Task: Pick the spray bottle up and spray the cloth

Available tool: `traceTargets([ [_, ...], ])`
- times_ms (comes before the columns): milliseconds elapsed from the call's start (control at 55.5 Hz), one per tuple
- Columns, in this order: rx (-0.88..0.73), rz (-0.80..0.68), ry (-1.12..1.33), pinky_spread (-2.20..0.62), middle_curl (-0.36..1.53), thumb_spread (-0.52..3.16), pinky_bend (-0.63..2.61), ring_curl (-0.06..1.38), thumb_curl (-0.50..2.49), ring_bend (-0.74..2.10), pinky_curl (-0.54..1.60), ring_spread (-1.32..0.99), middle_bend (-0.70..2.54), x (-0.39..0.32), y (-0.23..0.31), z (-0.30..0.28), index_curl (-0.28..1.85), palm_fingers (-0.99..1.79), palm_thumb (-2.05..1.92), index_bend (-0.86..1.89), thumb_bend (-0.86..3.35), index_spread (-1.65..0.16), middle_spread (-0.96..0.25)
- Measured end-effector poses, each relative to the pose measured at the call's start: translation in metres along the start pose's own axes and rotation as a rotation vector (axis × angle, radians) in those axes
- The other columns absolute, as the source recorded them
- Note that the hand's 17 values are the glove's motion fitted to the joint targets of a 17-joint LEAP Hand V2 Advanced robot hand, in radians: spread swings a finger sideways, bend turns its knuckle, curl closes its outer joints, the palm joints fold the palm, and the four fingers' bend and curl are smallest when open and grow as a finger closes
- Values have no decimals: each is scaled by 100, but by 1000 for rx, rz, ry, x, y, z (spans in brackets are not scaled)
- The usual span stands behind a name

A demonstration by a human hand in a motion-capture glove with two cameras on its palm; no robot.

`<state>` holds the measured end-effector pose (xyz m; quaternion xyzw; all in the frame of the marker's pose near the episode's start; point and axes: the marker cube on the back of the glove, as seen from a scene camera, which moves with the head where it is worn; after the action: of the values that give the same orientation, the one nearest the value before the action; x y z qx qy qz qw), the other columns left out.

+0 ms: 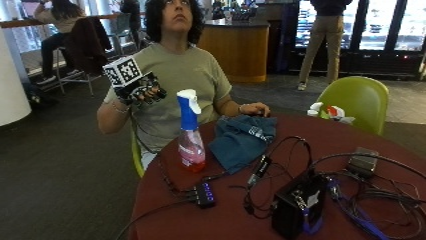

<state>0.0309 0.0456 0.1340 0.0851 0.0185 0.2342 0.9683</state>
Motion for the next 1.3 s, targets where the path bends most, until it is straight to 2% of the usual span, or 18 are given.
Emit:
traceTargets([
  [216, 6, -17, -103, 24, 34, 122, 20, 31, 46, 26, 33, -4, 18, 5, -25, 11, 33, 41, 63, 17, 0, -41, -1],
  [325, 5, 12, -316, 24, 33, 120, 20, 32, 46, 28, 34, -4, 18, 7, -49, 20, 31, 43, 68, 16, 0, -41, -1],
  [433, 78, 82, -577, 24, 32, 119, 23, 32, 47, 28, 34, -3, 18, 13, -84, 34, 31, 50, 76, 16, 1, -39, 1],
  [523, 103, 118, -694, 23, 32, 119, 24, 32, 47, 28, 35, -1, 18, 14, -108, 44, 30, 52, 79, 15, 0, -37, 4],
  [613, 167, 190, -730, 24, 32, 117, 26, 33, 47, 29, 36, 0, 17, 19, -135, 53, 29, 47, 80, 12, -1, -35, 6],
  [685, 310, 221, -761, 23, 32, 115, 28, 34, 47, 31, 37, 1, 17, 27, -163, 55, 28, 44, 80, 12, -2, -34, 7],
  [793, 412, 199, -811, 22, 32, 110, 28, 35, 47, 34, 37, 1, 18, 37, -194, 60, 26, 41, 80, 12, -3, -32, 8],
  [865, 496, 303, -857, 21, 32, 106, 28, 35, 46, 35, 37, 1, 19, 40, -225, 64, 26, 40, 79, 11, -3, -30, 8],
  [938, 538, 225, -862, 20, 33, 102, 28, 35, 46, 37, 37, 2, 20, 43, -237, 72, 24, 38, 78, 10, -3, -28, 8],
  [1010, 599, 304, -856, 20, 33, 98, 28, 36, 45, 39, 37, 1, 21, 46, -251, 73, 23, 38, 77, 10, -4, -27, 8],
  [1100, 529, 291, -839, 17, 34, 95, 26, 36, 44, 43, 35, -1, 23, 52, -247, 73, 22, 44, 77, 11, -3, -25, 7],
  [1154, 654, 403, -837, 14, 35, 93, 26, 36, 45, 44, 35, -4, 25, 58, -269, 70, 23, 54, 80, 13, -2, -25, 5],
  [1208, 673, 450, -865, 10, 36, 92, 27, 36, 46, 44, 36, -6, 26, 62, -283, 70, 23, 61, 86, 13, 1, -25, 3],
  [1298, 597, 389, -897, 8, 36, 90, 26, 37, 47, 44, 36, -8, 25, 64, -291, 77, 24, 63, 90, 13, -1, -24, 2],
])
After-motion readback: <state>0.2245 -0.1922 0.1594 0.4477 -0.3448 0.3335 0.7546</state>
